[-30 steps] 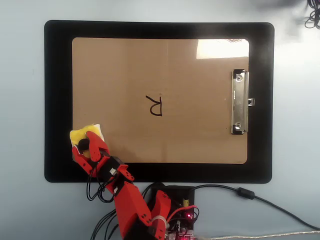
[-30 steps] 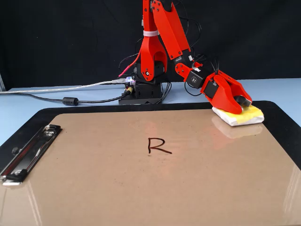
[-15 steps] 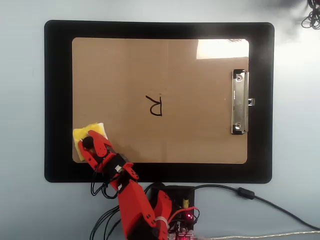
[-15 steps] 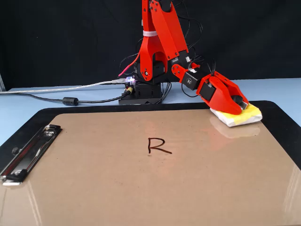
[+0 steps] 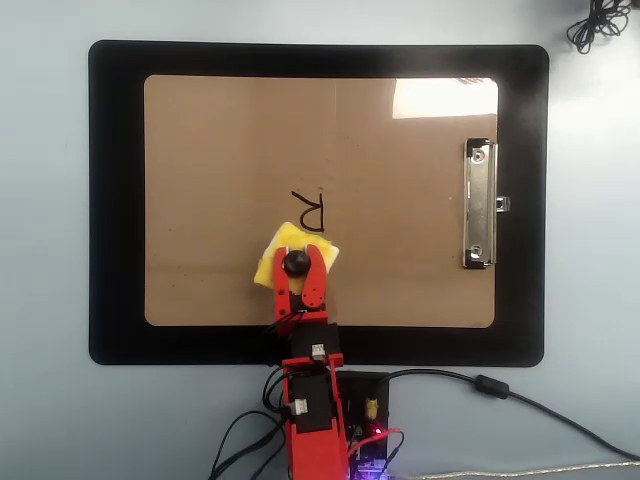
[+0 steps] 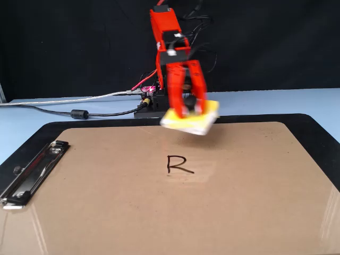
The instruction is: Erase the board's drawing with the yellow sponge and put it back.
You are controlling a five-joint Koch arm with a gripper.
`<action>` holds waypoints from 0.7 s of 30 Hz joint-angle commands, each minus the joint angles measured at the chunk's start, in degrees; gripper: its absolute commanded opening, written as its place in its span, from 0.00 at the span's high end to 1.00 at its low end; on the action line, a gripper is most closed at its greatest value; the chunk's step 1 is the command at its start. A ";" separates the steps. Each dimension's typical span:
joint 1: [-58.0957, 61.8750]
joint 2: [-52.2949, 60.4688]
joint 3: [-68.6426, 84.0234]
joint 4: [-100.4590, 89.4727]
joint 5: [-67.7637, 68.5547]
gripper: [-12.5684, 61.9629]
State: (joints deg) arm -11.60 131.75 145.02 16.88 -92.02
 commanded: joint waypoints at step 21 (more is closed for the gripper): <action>10.81 -51.86 -3.87 -63.98 0.62 0.94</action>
State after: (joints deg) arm 0.00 83.76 144.84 -40.34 -91.23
